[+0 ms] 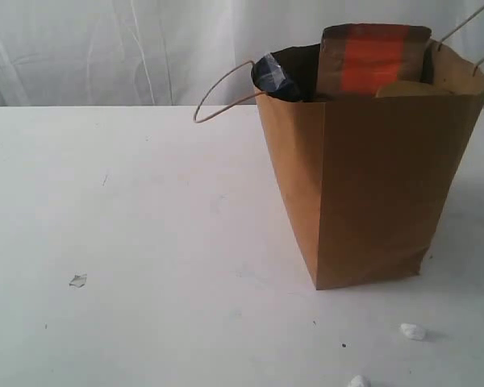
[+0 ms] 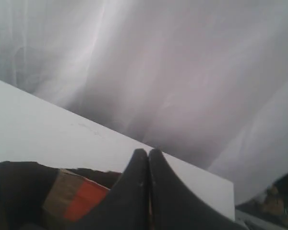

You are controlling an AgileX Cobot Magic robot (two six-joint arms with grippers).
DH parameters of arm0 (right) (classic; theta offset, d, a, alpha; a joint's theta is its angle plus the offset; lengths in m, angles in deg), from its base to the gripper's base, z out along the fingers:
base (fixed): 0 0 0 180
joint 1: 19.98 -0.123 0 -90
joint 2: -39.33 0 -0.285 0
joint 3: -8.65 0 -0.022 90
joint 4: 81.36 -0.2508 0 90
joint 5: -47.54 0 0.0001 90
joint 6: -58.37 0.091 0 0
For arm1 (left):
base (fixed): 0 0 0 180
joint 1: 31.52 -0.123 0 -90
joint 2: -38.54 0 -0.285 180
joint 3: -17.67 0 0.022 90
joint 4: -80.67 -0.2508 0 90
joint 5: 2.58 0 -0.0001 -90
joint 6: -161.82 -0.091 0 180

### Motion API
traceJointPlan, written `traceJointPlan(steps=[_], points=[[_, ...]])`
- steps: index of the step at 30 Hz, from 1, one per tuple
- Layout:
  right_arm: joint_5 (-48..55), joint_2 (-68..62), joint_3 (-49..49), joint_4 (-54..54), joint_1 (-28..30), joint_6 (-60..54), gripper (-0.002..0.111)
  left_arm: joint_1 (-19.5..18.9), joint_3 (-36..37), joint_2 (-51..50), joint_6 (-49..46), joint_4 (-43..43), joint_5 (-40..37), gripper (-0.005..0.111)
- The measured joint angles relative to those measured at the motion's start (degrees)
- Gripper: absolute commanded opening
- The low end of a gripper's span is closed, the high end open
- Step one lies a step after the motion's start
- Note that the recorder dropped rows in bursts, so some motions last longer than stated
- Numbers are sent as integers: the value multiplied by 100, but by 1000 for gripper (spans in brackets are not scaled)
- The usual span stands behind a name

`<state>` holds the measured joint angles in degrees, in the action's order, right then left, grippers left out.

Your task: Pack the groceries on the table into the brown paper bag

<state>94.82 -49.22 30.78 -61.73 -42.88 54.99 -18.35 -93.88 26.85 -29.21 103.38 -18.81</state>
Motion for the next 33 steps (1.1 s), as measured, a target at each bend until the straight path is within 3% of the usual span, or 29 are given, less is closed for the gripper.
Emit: traceJointPlan(steps=[6,12,17,19,22,24,28,33], points=[[676,420,-111,13,959,190,0,0,0,0,0,0,-9,0],[820,1071,-1004,2,2116,258,0,0,0,0,0,0,-9,0],[992,1431,-2810,-344,3589,399,0,0,0,0,0,0,-9,0],[1461,1437,-3526,-1046,3780,46,0,0,0,0,0,0,-9,0],[1795,1445,-4446,-2826,3793,-942,0,0,0,0,0,0,-9,0],[1902,1445,-5260,-4713,3768,-2446,0,0,0,0,0,0,-9,0],[1477,1434,-6262,-5134,3243,-3274,3,0,0,0,0,0,-9,0],[515,1419,-6527,-5167,2245,-4245,32,0,0,0,0,0,-9,0]])
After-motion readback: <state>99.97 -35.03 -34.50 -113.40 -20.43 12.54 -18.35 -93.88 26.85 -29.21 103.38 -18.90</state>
